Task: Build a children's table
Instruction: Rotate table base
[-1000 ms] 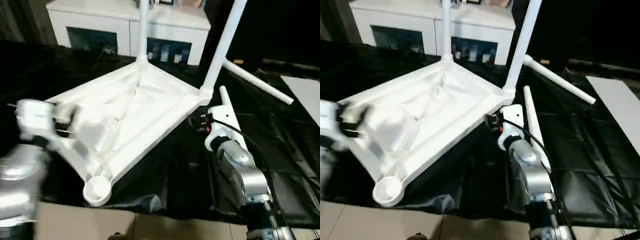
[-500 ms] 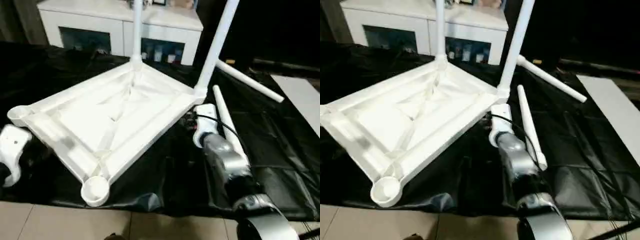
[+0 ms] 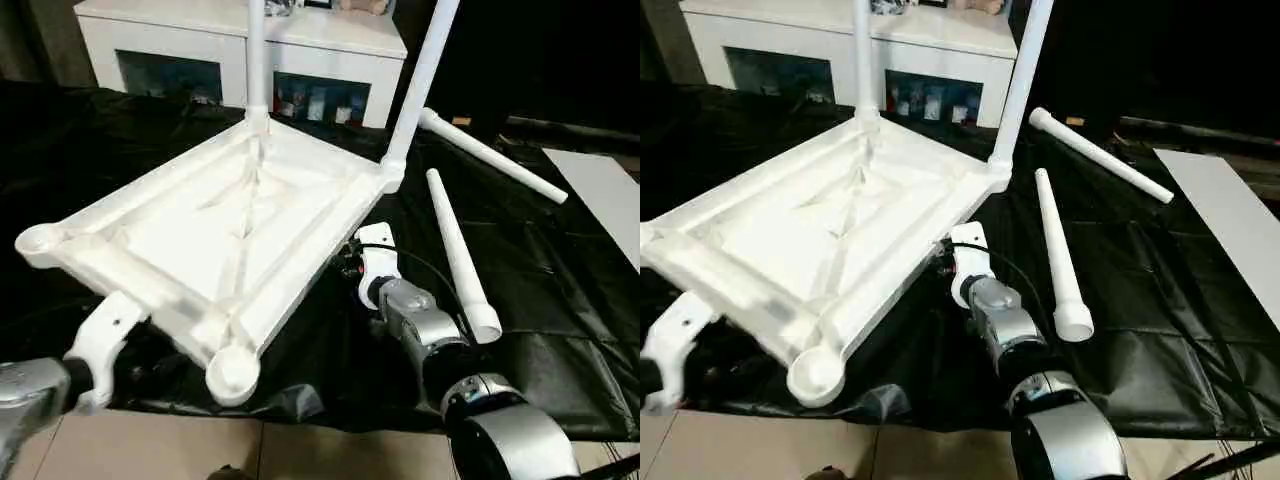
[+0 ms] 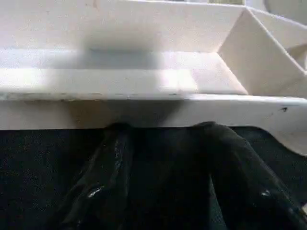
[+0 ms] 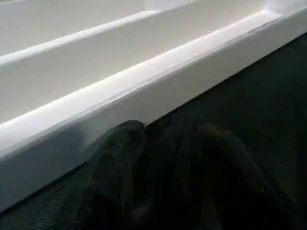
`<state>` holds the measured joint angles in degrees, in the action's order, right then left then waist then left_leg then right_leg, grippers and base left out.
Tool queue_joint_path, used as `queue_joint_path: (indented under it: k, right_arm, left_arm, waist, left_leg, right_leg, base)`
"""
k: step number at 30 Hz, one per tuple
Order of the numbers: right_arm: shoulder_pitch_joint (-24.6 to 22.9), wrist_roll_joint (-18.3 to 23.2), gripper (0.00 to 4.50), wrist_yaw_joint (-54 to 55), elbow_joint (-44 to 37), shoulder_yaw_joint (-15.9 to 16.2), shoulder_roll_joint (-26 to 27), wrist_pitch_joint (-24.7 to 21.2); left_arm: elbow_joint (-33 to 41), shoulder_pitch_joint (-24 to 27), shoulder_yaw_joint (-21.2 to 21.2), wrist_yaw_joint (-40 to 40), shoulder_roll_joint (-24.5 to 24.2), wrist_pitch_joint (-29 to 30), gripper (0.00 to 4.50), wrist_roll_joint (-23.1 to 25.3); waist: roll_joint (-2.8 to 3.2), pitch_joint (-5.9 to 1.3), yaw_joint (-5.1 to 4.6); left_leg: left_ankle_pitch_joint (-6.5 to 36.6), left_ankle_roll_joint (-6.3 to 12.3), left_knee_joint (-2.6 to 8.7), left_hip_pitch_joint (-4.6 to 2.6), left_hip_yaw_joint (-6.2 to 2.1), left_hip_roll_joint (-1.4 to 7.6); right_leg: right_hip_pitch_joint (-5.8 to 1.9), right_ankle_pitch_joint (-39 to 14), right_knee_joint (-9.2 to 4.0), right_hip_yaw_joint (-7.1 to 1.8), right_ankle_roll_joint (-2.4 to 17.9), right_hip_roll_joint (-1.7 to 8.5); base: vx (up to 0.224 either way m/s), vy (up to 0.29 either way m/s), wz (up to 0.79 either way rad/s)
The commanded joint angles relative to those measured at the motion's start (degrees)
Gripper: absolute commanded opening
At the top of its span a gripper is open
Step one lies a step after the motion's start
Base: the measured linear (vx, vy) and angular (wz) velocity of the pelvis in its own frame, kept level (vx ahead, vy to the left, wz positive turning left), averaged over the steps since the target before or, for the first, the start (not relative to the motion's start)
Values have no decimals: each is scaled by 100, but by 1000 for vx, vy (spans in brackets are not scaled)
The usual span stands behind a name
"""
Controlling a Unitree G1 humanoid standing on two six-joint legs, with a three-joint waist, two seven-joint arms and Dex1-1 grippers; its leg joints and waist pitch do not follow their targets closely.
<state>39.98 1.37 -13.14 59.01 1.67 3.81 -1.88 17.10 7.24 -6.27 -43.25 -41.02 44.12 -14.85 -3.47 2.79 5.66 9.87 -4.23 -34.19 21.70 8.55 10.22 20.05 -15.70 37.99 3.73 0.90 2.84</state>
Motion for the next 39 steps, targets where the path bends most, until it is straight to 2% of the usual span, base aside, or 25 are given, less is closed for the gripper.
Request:
queue_joint_path:
  k: [1, 4, 6, 7, 8, 9, 10, 12, 13, 14, 16, 17, 19, 20, 21, 22, 24, 26, 27, 28, 30, 31, 32, 35, 39]
  right_arm:
    - [134, -10, 222, -360, -57, 144, 183, 171]
    - [54, -12, 222, -606, -157, 240, 229, 258]
    - [-32, -42, 222, -684, -257, 317, 215, 301]
    - [-67, -92, 222, -654, -275, 348, 180, 364]
    - [-77, -114, 222, -639, -276, 357, 166, 391]
    - [-145, -97, 222, -636, -396, 341, 120, 388]
    - [-186, -82, 222, -650, -464, 315, 92, 396]
    - [-429, -4, 222, -642, -955, 212, -76, 303]
    - [-580, 4, 222, -607, -1270, 174, -183, 221]
    - [-621, 5, 222, -605, -1361, 166, -210, 201]
    - [-1017, 79, 222, -632, -2280, 58, -461, -48]
    - [-1138, 100, 222, -618, -2585, 13, -551, -134]
    - [-1323, 95, 222, -540, -3169, -107, -765, -327]
    - [-1352, 94, 222, -532, -3268, -126, -798, -369]
    - [-1367, 49, 222, -478, -3434, -179, -893, -466]
    - [-1388, 17, 222, -440, -3568, -205, -957, -550]
    - [-1299, -259, 222, -191, -3757, -253, -1182, -1042]
    - [-1234, -390, 222, -97, -3923, -246, -1337, -1614]
    - [-1234, -390, 222, -97, -3923, -246, -1337, -1614]
    - [-1179, -332, 241, -218, -4137, -201, -1492, -2400]
    - [-856, -203, 241, -165, -3958, -387, -1685, -3234]
    - [-714, -220, 255, -127, -3809, -432, -1771, -3386]
    - [-538, -248, 268, -55, -3633, -488, -1875, -3534]
    - [-375, -221, 288, -12, -3451, -557, -1946, -3623]
    - [43, -148, 320, 43, -3083, -764, -2085, -4115]
  left_arm:
    - [294, -407, 388, 123, 266, -64, 255, -67]
    - [201, -726, 700, 315, 566, -150, 255, 57]
    - [20, -952, 931, 466, 778, -303, 255, 251]
    - [-62, -1067, 1035, 537, 899, -330, 255, 320]
    - [-90, -1108, 1071, 563, 945, -336, 255, 344]
    - [-142, -1190, 1155, 597, 1048, -366, 255, 381]
    - [-174, -1246, 1212, 623, 1114, -377, 255, 401]
    - [-214, -1359, 1394, 688, 1316, -411, 255, 426]
    - [-205, -1393, 1467, 714, 1399, -401, 255, 417]
    - [-198, -1399, 1487, 718, 1416, -408, 255, 417]
    - [-138, -1458, 1632, 736, 1599, -520, 255, 395]
    - [-138, -1483, 1678, 740, 1663, -591, 255, 403]
    - [-198, -1554, 1793, 749, 1810, -815, 255, 459]
    - [-204, -1564, 1811, 753, 1836, -851, 255, 467]
    - [-156, -1570, 1839, 680, 1870, -901, 255, 409]
    - [-120, -1573, 1858, 627, 1890, -931, 255, 368]
    - [87, -1577, 1747, 462, 1855, -861, 255, 132]
    - [246, -1591, 1618, 335, 1787, -770, 255, -73]
    - [246, -1591, 1618, 335, 1787, -770, 255, -73]
    - [342, -1651, 1460, 238, 1721, -629, 256, -261]
    - [220, -1959, 1302, 377, 1648, -446, 256, -183]
    - [95, -2118, 1252, 516, 1685, -423, 257, -94]
    - [-153, -2337, 1214, 752, 1811, -545, 257, 65]
    - [-323, -2480, 1236, 872, 1892, -671, 257, 177]
    - [-202, -2627, 1532, 591, 1756, -651, 257, 145]
  waist:
    - [202, -254, 8]
    - [204, -267, 17]
    - [181, -274, 17]
    - [224, -290, 28]
    - [195, -284, 14]
    - [208, -305, 27]
    - [186, -310, 17]
    - [208, -316, 17]
    - [196, -321, 39]
    - [191, -325, 43]
    - [183, -339, 60]
    - [180, -329, 99]
    - [167, -328, 100]
    - [231, -308, 94]
    - [205, -308, 75]
    - [234, -304, 66]
    - [264, -285, 43]
    - [240, -288, 12]
    - [236, -297, 12]
    - [234, -286, -10]
    - [241, -300, -30]
    - [248, -296, -63]
    - [226, -282, -61]
    - [213, -286, -38]
    - [194, -357, -23]
  left_leg:
    - [1754, -338, 542, -158, -87, 351]
    - [1632, -319, 542, -126, -86, 344]
    - [1520, -282, 534, -114, -83, 346]
    - [1429, -280, 516, -125, -81, 343]
    - [1400, -277, 528, -108, -81, 342]
    - [1291, -281, 505, -120, -80, 341]
    - [1166, -259, 502, -103, -78, 342]
    - [1088, -232, 493, -110, -71, 336]
    - [1051, -215, 479, -132, -68, 349]
    - [1020, -204, 485, -118, -71, 345]
    - [783, -109, 458, -109, -64, 330]
    - [756, -69, 455, -122, -62, 334]
    - [814, -87, 472, -116, -63, 333]
    - [991, -153, 491, -136, -64, 342]
    - [1054, -177, 492, -132, -65, 345]
    - [1112, -211, 495, -127, -62, 326]
    - [1141, -238, 498, -122, -63, 315]
    - [1069, -235, 476, -126, -45, 296]
    - [1035, -214, 473, -116, -43, 295]
    - [990, -177, 466, -116, -36, 283]
    - [869, -146, 457, -125, -42, 278]
    - [932, -192, 464, -134, -48, 272]
    - [984, -228, 452, -132, -29, 280]
    - [872, -228, 443, -107, -23, 287]
    - [185, -61, 372, -84, -7, 267]
  right_leg:
    - [-39, -451, -502, -361, 980, 567]
    - [-70, -243, -487, -357, 1004, 574]
    - [-84, -141, -487, -358, 999, 578]
    - [-81, -6, -471, -359, 1012, 584]
    - [-94, 16, -481, -350, 1003, 574]
    - [-100, 158, -458, -348, 1006, 575]
    - [-119, 371, -444, -343, 1000, 562]
    - [-120, 572, -441, -336, 991, 549]
    - [-117, 721, -439, -334, 967, 547]
    - [-139, 764, -441, -327, 952, 542]
    - [-155, 1076, -433, -324, 927, 527]
    - [-159, 1086, -452, -328, 860, 529]
    - [-160, 946, -455, -322, 836, 529]
    - [-137, 736, -499, -322, 798, 514]
    - [-143, 670, -491, -328, 814, 523]
    - [-151, 550, -512, -333, 810, 513]
    - [-147, 392, -519, -342, 833, 516]
    - [-146, 411, -510, -346, 885, 488]
    - [-155, 445, -509, -345, 891, 495]
    - [-152, 451, -516, -345, 891, 477]
    - [-157, 550, -495, -341, 915, 469]
    - [-152, 441, -492, -327, 943, 453]
    - [-148, 308, -521, -338, 945, 475]
    - [-173, 206, -529, -347, 945, 530]
    - [-195, 1156, -429, -334, 1045, 503]
  base:
    - [0, 0, 0]
    - [0, 0, 0]
    - [0, 0, 0]
    - [0, 0, 0]
    - [0, 0, 0]
    - [0, 0, 0]
    - [0, 0, 0]
    - [0, 0, 0]
    - [0, 0, 0]
    - [0, 0, 0]
    - [0, 0, 0]
    - [0, 0, 0]
    - [0, 0, 0]
    - [0, 0, 0]
    - [0, 0, 0]
    - [0, 0, 0]
    - [0, 0, 0]
    - [0, 0, 0]
    - [0, 0, 0]
    - [0, 0, 0]
    - [0, 0, 0]
    - [0, 0, 0]
    - [0, 0, 0]
    - [0, 0, 0]
    - [0, 0, 0]
